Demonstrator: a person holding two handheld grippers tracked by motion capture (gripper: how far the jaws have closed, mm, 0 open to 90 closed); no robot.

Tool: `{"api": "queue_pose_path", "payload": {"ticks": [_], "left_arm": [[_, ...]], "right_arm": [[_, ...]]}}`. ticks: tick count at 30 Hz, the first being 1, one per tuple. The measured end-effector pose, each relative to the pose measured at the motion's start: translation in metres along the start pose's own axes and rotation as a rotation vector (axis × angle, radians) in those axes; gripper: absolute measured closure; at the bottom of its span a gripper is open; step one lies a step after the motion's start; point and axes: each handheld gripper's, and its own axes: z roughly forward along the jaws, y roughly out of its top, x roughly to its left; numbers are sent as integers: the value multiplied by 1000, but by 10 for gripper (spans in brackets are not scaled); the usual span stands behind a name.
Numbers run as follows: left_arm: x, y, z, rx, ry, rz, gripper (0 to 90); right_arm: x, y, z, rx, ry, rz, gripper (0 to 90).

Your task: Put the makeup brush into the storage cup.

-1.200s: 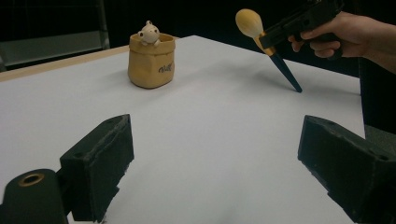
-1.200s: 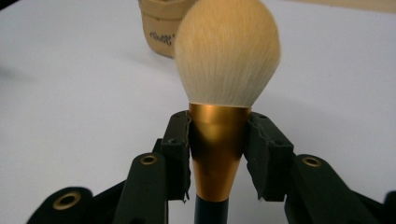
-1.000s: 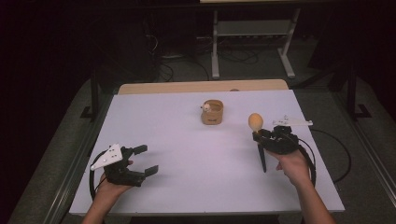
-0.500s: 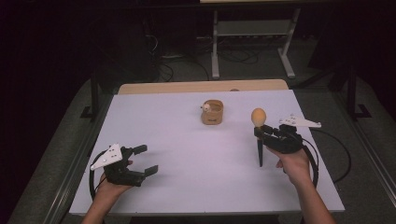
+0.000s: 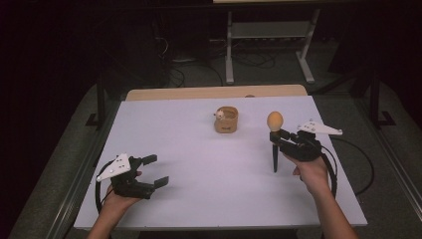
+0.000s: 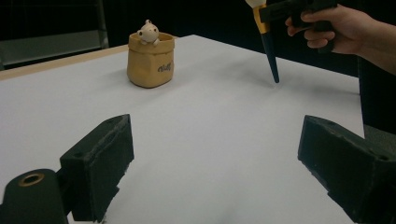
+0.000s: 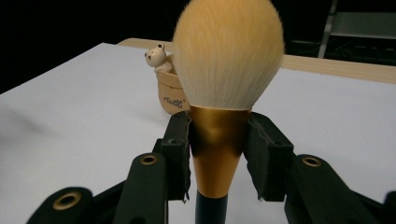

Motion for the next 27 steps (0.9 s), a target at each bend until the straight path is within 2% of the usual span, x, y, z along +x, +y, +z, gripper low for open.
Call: {"api": "queue_pose_path", "payload": {"ticks": [27], "left_arm": [[-1, 1, 0, -1, -4, -1, 100]], "right_arm": [[3, 23, 18, -65, 20, -20, 613]]}}
